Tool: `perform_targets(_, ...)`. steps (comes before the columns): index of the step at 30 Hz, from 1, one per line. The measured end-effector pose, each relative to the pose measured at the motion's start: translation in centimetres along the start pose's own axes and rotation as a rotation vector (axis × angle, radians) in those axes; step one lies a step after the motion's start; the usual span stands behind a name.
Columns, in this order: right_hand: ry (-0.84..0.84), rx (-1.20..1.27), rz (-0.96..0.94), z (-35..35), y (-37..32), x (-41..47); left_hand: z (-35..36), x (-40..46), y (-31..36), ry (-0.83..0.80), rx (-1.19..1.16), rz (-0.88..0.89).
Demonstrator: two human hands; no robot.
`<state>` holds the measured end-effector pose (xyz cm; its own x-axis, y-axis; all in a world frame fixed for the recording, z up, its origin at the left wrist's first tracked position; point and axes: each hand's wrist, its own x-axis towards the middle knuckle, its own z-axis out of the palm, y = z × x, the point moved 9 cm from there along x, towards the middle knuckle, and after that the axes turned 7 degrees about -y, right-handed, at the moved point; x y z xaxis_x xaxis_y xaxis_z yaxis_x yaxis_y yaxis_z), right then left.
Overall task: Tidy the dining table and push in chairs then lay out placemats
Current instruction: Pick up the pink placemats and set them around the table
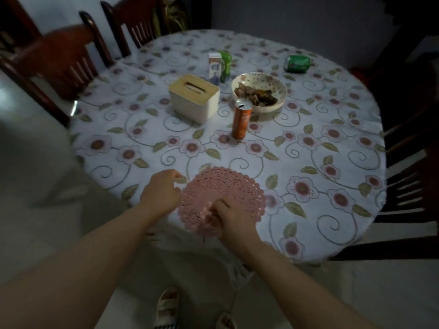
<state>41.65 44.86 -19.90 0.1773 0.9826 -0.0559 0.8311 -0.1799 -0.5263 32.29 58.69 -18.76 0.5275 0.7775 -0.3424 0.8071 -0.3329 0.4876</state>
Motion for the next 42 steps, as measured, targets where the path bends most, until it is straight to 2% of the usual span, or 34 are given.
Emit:
perform_targets(5,0.030,0.009,0.003,1.2,-5.5,6.5,-3.9,2.0,-6.3,0.004,-0.017,-0.075)
perform_targets(13,0.076,0.089,0.126,4.1,-8.2,15.3,-7.2,6.2,-10.2,-0.017,-0.001,-0.023)
perform_targets(17,-0.046,0.161,0.109,6.0,-8.6,17.5,-7.8,7.9,-10.2,-0.032,0.017,0.043)
perform_targets(21,-0.010,0.074,0.275,4.7,-5.1,15.1,-7.0,8.8,-9.1,-0.059,0.025,0.068)
perform_targets(25,-0.001,-0.026,0.598,3.5,1.1,9.6,-3.8,8.7,-5.1,-0.088,0.053,0.201)
perform_targets(30,-0.061,-0.070,0.934,1.5,7.5,4.0,2.7,8.1,0.0,-0.270,0.036,0.324)
perform_targets(32,-0.046,-0.040,1.029,1.1,9.6,2.6,4.7,8.5,0.5,-0.312,0.029,0.269)
perform_targets(36,-0.018,0.131,1.179,2.1,13.0,0.4,7.1,9.5,-0.3,-0.344,0.112,0.049)
perform_targets(42,0.074,0.075,1.194,1.5,14.0,0.0,9.2,9.1,-0.5,-0.322,0.144,-0.034)
